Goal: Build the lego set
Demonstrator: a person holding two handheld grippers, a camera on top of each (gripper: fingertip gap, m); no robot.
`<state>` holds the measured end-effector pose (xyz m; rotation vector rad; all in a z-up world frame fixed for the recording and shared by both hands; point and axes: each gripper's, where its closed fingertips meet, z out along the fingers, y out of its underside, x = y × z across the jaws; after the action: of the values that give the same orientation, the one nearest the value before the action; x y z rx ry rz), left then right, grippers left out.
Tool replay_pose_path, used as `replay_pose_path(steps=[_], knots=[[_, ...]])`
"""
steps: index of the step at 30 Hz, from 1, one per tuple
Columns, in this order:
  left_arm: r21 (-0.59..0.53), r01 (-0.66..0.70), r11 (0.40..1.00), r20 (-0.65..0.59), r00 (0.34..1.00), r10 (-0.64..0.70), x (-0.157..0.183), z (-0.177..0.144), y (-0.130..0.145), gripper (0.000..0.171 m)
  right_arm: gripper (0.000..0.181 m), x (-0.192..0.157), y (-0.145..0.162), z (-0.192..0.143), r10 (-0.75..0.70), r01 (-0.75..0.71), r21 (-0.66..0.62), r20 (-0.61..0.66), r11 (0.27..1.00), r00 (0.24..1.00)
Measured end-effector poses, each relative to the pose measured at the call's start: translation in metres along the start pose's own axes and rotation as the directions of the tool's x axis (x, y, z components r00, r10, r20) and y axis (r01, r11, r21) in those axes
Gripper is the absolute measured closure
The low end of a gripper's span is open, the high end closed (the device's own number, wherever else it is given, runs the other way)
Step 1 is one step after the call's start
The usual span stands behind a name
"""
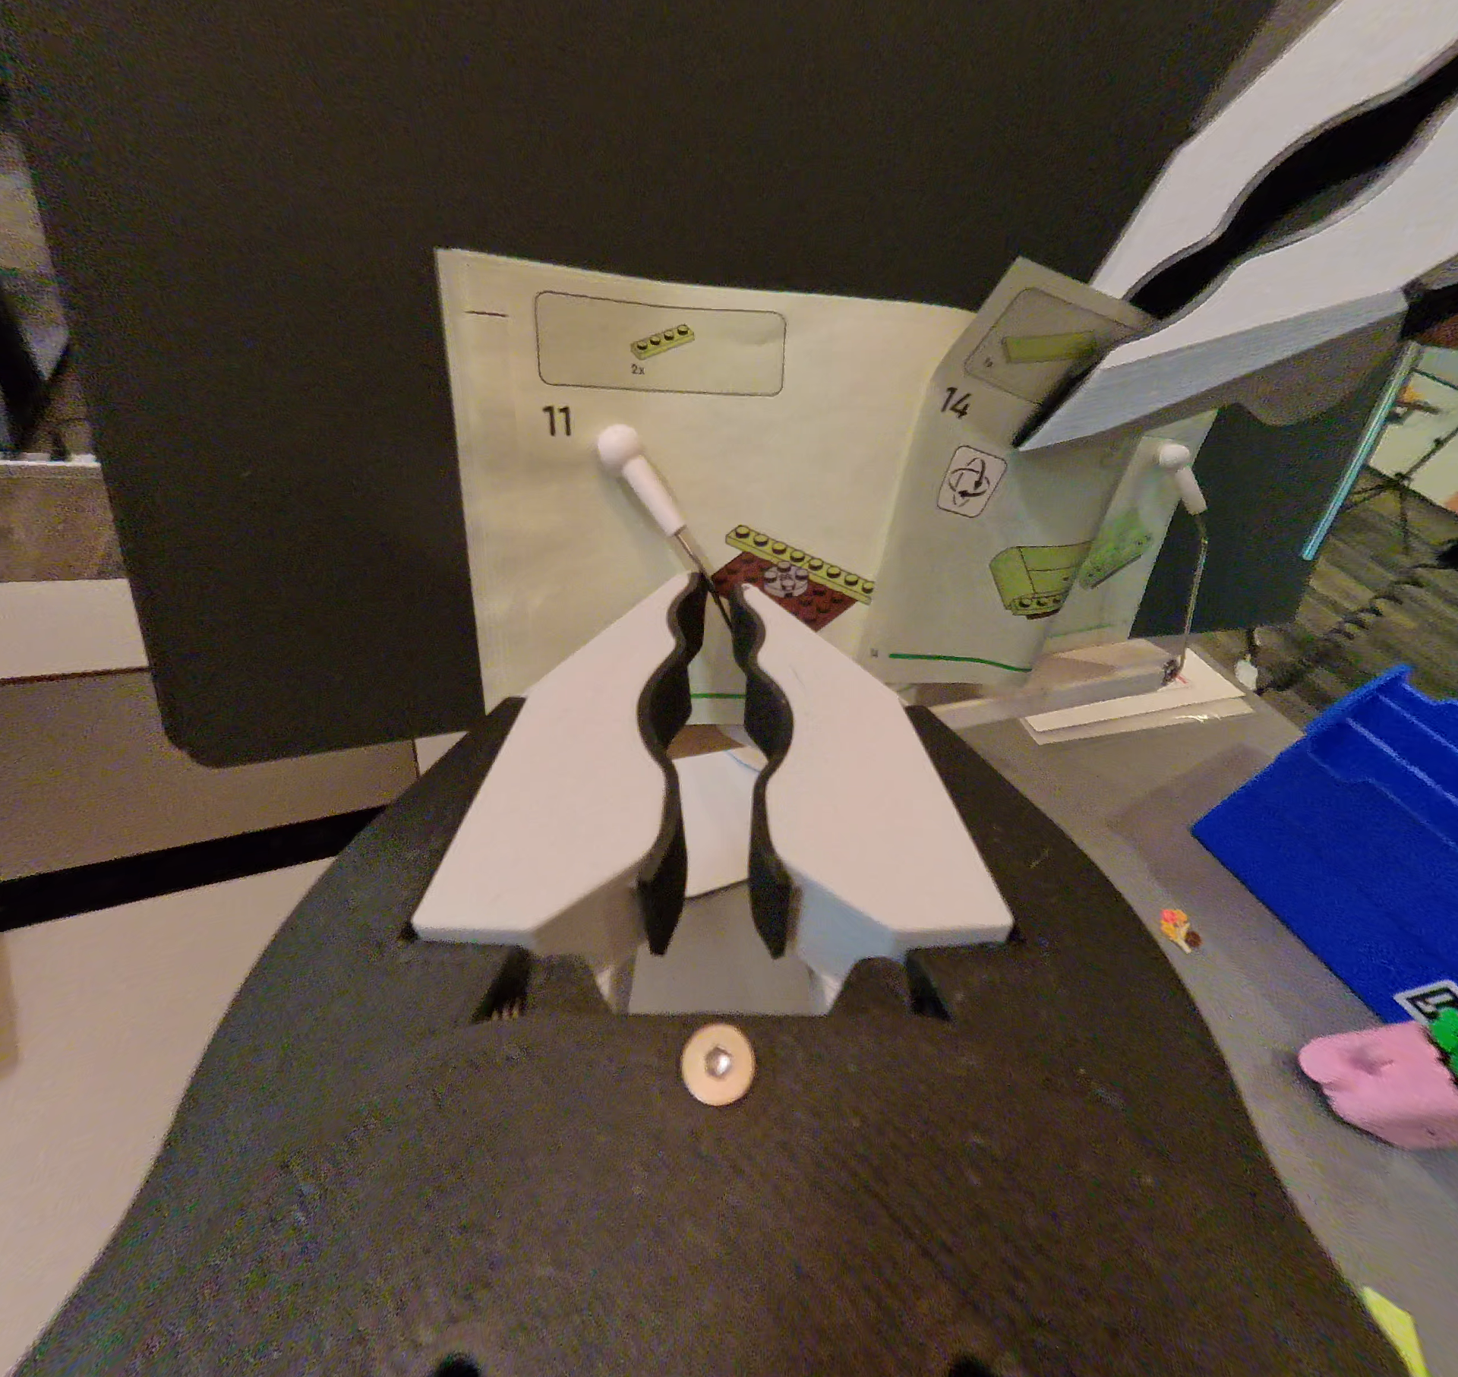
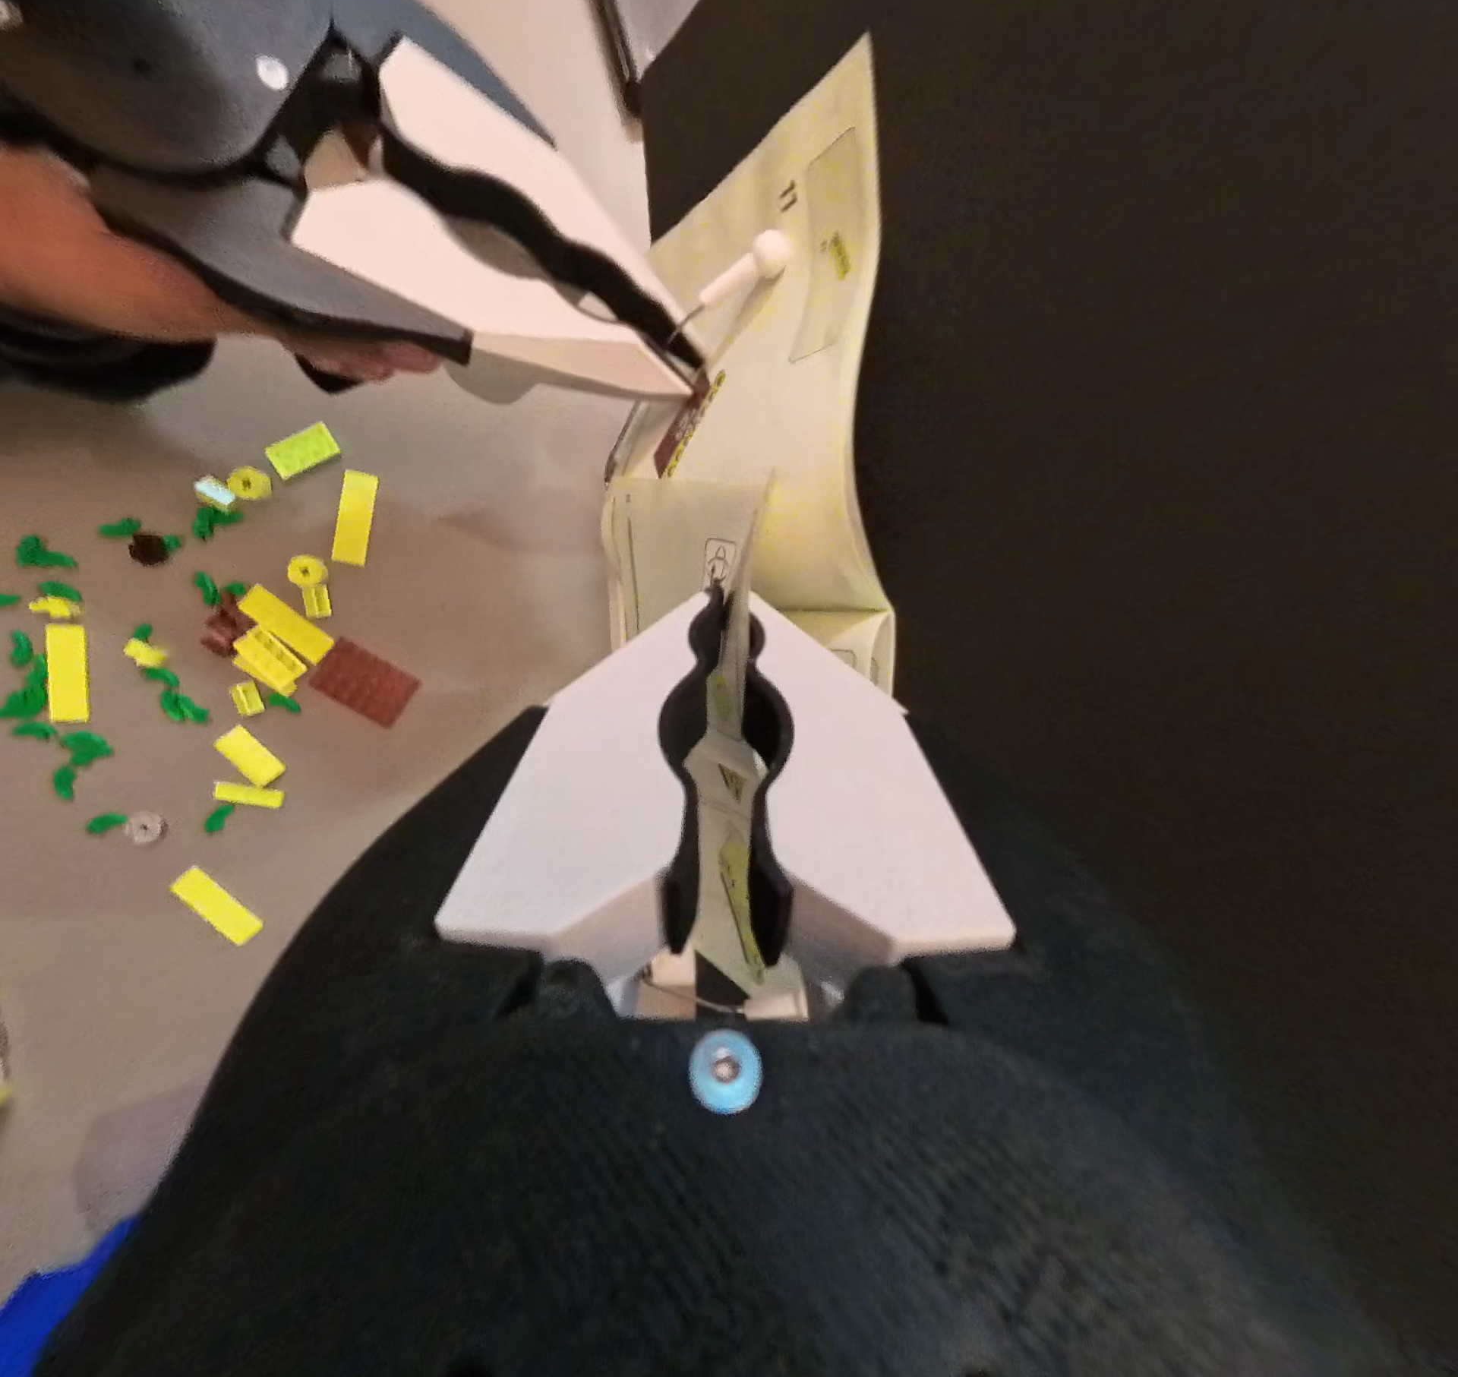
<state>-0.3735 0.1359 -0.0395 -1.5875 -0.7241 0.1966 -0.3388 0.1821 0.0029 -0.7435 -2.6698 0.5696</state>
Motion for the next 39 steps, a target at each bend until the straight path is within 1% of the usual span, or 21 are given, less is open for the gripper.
replay_pose_path(steps=[3,6,9,12,16,19,22,24,28,32,37,39], knots=[[0.02,0.02,1.0,-0.031,0.999,-0.019,0.003,0.0,-0.001,0.17,0.181,0.006,-0.007,-0.002,0.053,-0.051,0.064,-0.04,0.997,0.998],[0.061,0.04,0.997,-0.059,0.998,-0.036,0.004,-0.006,-0.001,0.171,0.181,0.012,-0.015,0.004,0.05,-0.042,0.079,-0.1,0.996,0.994],[0.113,-0.022,0.993,-0.045,0.999,0.027,0.006,-0.01,0.0,0.17,0.179,0.015,-0.026,0.018,0.014,-0.003,0.076,-0.149,0.997,0.989],[0.148,-0.115,0.982,-0.017,0.993,0.119,0.009,-0.012,0.001,0.169,0.179,0.014,-0.039,0.031,-0.016,0.029,0.083,-0.151,0.996,0.988],[0.174,-0.174,0.969,0.005,0.984,0.176,0.01,-0.015,0.002,0.168,0.181,0.011,-0.047,0.043,-0.01,0.021,0.089,-0.121,0.996,0.993],[0.2,-0.171,0.965,0.016,0.985,0.171,0.007,-0.018,0.003,0.168,0.181,0.012,-0.048,0.043,-0.03,0.042,0.085,-0.135,0.995,0.99],[0.232,-0.108,0.967,0.009,0.994,0.109,0.002,-0.022,0.007,0.168,0.181,0.012,-0.048,0.042,-0.053,0.067,0.087,-0.16,0.994,0.986],[0.248,-0.09,0.964,0.01,0.996,0.091,0.0,-0.024,0.01,0.167,0.181,0.014,-0.051,0.041,-0.08,0.102,0.101,-0.204,0.99,0.976],[0.257,-0.139,0.956,0.028,0.99,0.136,0.001,-0.027,0.011,0.167,0.181,0.018,-0.059,0.037,-0.145,0.198,0.136,-0.322,0.971,0.935],[0.271,-0.187,0.944,0.047,0.982,0.181,0.005,-0.029,0.011,0.167,0.181,0.015,-0.062,0.037,-0.149,0.208,0.151,-0.333,0.966,0.931],[0.29,-0.185,0.939,0.062,0.983,0.175,0.002,-0.032,0.019,0.167,0.181,0.017,-0.068,0.033,-0.142,0.228,0.195,-0.374,0.954,0.917],[0.291,-0.211,0.933,0.074,0.977,0.198,0.003,-0.033,0.02,0.168,0.181,0.013,-0.069,0.035,-0.157,0.246,0.209,-0.368,0.947,0.917]])
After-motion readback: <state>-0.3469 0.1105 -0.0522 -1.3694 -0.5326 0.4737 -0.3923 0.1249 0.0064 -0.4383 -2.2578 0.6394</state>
